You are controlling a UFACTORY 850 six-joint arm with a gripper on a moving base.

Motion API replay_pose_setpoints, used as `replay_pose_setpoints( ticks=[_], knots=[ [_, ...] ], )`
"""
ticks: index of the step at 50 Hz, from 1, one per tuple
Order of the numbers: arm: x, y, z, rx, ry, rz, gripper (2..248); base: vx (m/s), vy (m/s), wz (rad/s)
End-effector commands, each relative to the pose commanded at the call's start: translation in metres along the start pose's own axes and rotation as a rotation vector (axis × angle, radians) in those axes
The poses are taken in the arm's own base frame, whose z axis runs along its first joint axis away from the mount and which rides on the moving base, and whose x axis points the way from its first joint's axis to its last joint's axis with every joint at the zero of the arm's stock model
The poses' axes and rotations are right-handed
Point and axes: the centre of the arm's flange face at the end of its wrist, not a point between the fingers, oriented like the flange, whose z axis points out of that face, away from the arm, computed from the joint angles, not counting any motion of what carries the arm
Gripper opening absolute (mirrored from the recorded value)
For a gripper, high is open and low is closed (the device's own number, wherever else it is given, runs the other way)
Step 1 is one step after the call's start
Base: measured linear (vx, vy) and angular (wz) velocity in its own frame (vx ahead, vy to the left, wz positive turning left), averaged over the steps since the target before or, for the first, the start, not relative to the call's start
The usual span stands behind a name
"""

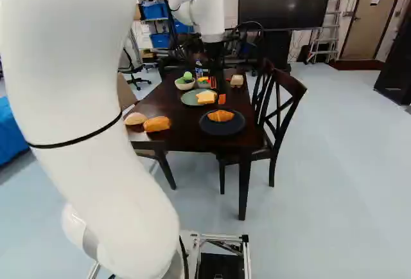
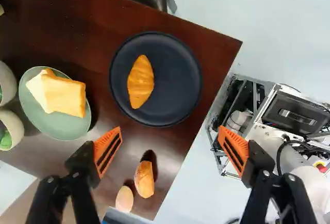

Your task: Move the croissant to the empty plate

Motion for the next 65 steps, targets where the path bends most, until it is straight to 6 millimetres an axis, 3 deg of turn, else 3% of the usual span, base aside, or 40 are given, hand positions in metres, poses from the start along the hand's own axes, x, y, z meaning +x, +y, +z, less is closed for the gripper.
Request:
replay_pose_setpoints(
  ticks=[65],
  knots=[
    [0.0000, 0.0000, 0.0000, 0.000, 0.000, 0.000, 247, -0.152, 0.001, 0.010]
  ],
)
